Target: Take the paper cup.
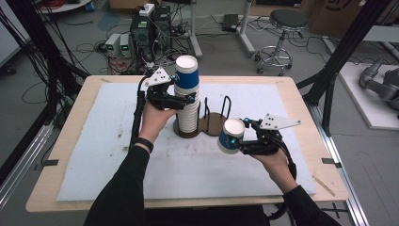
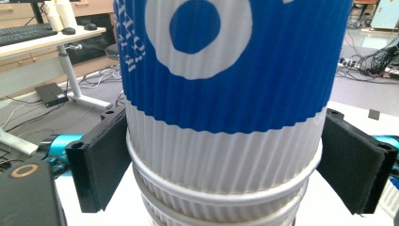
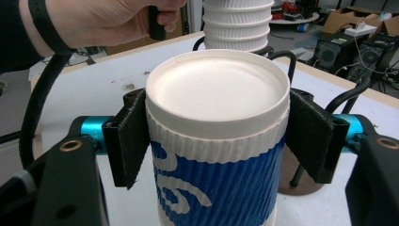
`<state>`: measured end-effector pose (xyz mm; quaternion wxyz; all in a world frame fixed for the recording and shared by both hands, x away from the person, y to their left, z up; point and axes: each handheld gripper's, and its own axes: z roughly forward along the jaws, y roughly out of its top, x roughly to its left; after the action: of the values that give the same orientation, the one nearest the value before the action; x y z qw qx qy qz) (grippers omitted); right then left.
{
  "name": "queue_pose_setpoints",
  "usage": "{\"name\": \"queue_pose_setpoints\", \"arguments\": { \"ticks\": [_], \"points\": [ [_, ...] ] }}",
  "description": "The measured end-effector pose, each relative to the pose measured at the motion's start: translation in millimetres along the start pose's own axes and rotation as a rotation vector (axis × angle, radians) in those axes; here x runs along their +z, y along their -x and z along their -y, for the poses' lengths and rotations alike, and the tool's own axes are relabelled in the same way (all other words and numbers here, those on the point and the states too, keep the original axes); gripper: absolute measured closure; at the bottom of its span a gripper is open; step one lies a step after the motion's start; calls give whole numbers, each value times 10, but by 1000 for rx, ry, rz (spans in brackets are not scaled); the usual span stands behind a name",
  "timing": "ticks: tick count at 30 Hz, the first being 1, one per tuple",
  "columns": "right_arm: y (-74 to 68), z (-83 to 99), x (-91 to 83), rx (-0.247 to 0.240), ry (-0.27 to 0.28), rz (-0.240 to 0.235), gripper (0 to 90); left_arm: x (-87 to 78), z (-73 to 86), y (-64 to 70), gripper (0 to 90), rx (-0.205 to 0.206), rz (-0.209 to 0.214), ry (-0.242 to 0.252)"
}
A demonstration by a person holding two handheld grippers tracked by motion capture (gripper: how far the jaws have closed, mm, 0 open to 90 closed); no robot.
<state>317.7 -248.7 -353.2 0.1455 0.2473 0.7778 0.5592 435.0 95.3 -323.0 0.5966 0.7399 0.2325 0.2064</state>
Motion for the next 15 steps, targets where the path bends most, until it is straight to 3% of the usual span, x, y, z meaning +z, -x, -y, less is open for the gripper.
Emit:
{"name": "queue_pose_setpoints", "arguments": {
  "ticks": [15],
  "points": [
    [25, 19, -11, 10, 5, 4, 286, -83, 2, 24, 60, 2, 4, 6]
  ]
}}
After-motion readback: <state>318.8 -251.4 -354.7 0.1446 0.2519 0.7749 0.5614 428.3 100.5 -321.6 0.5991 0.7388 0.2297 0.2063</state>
